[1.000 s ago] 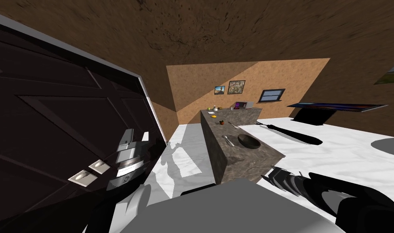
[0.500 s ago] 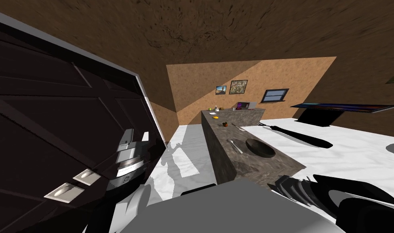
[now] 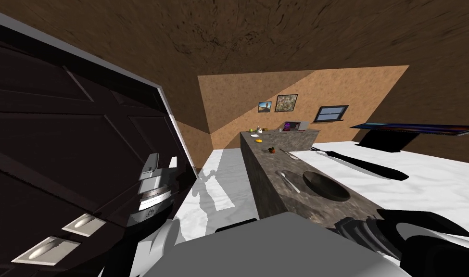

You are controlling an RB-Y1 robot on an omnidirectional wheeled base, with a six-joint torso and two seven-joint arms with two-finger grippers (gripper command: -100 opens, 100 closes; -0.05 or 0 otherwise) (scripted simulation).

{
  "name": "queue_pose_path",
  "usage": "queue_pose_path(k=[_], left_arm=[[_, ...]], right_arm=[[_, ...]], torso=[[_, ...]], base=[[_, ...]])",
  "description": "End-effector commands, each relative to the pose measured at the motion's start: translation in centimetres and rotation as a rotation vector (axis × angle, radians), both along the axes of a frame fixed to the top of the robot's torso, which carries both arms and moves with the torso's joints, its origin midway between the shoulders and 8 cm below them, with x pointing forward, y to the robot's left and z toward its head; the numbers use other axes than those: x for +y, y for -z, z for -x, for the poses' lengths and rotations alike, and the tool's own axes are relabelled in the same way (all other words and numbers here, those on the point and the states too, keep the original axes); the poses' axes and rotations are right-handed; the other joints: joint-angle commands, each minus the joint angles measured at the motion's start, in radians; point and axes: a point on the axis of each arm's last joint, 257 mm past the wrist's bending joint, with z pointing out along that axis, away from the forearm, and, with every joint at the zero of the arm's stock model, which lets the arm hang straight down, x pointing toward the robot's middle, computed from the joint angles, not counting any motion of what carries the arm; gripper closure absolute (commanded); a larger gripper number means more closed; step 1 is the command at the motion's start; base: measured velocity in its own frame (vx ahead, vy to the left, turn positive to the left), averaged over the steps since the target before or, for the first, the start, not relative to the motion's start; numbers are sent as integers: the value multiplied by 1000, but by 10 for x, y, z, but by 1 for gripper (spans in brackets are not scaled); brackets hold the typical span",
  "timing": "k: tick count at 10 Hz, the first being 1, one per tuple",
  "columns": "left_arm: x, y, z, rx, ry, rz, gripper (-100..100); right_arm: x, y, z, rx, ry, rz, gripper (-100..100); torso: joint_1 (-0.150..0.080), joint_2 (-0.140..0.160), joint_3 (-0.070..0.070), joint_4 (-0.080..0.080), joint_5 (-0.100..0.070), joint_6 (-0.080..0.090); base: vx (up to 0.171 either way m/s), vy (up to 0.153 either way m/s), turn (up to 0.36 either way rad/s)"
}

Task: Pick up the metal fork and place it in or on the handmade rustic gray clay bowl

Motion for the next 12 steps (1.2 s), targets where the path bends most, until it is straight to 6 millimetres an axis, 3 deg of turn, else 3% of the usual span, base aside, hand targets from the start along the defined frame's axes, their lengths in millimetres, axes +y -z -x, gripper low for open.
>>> queue_pose_path(k=[1,12], left_arm=[[0,0,0,0,0,0,0],[0,0,0,0,0,0,0]], right_arm=[[2,1,13,47,41,-49,-100],[16,-4,69,301,189,-254,-100]], torso=[[0,0,0,0,0,0],[-3,0,-1,0,-1,0]], base=[[174,7,19],[180,-14,14]])
